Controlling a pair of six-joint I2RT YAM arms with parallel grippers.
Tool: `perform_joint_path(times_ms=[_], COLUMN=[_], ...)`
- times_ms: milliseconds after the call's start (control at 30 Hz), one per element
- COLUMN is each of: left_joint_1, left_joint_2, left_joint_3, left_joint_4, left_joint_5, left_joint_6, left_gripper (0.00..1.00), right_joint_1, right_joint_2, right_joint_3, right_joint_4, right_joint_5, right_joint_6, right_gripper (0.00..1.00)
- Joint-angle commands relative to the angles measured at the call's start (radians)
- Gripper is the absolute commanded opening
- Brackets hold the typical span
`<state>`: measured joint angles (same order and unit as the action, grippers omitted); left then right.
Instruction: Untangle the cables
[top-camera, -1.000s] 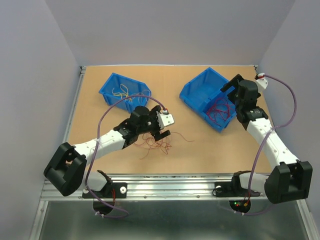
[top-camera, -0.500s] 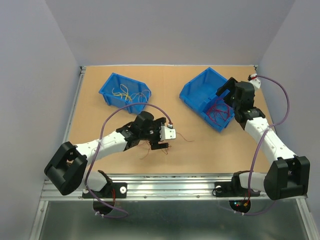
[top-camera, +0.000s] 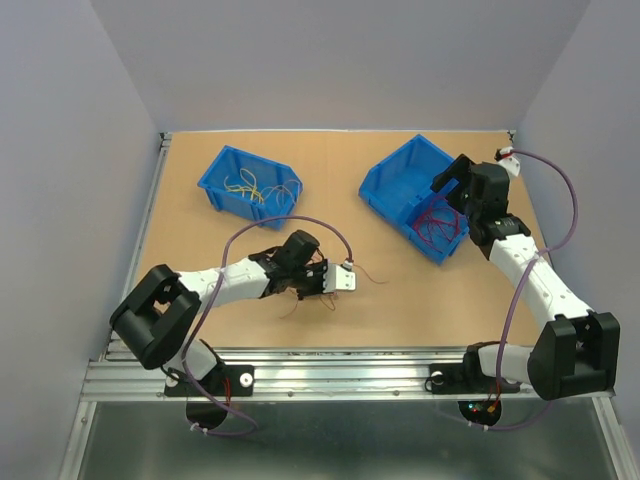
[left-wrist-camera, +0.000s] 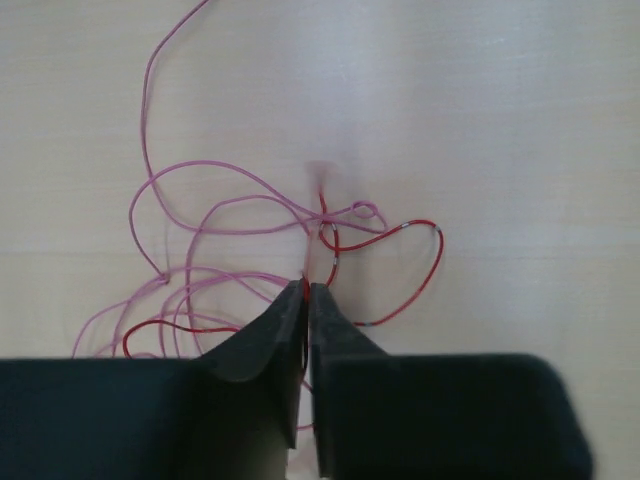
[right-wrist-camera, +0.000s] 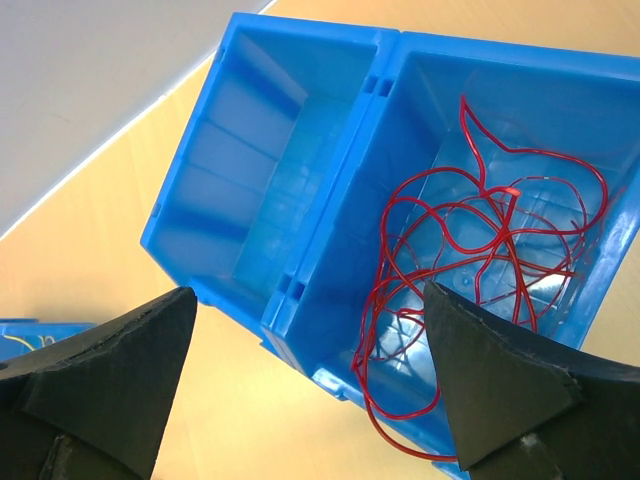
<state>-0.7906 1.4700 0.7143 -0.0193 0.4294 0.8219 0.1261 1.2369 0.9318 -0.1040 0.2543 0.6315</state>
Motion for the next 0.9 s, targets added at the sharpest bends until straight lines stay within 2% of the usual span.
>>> perform_joint_path(times_ms=[0, 33, 167, 300, 333, 433, 633, 867], left_joint_1=[-0.004, -0.006, -0.004, -0.004, -0.006, -0.006, -0.009, -0.010], left_joint_2=[-0.042, -0.083, -0.207, -0.310, -0.338, -0.359, -0.324, -0.343], left_joint_3=[0.050, 0.045, 0.039, 0.120, 0.164, 0.244, 0.535, 0.730], left_joint_4=[0.002, 0.015, 0.048, 0.021, -0.028, -0.096, -0.324, -0.350], left_joint_5=[0.005, 0.005, 0.009, -0.038, -0.044, -0.050, -0.101, -0.178], left_joint_6=[-0.013, -0.024, -0.079, -0.176, -0.193, -0.204, -0.230, -0.286], left_gripper=[0.00, 0.00, 0.00, 0.00, 0.00, 0.00, 0.00, 0.00], right_joint_1=[0.006, 0.004, 0.021, 0.179, 0.207, 0.286, 0.360, 0.423], right_joint_2=[-0.004, 0.002, 0.035, 0.056, 0.058, 0.064, 0.065, 0.127], right_joint_3=[-0.010, -0.011, -0.022, 0.002, 0.007, -0.001, -0.059, -0.050], right_joint_4=[0.046, 0.053, 0.145, 0.194, 0.202, 0.259, 0.418, 0.457], right_joint_5=[-0.044, -0.065, -0.306, -0.294, -0.288, -0.319, -0.545, -0.633], right_joint_6=[-0.024, -0.036, -0.096, -0.191, -0.229, -0.288, -0.334, -0.366], right_gripper=[1.00, 0.99, 0.95, 0.95, 0.95, 0.95, 0.92, 0.91])
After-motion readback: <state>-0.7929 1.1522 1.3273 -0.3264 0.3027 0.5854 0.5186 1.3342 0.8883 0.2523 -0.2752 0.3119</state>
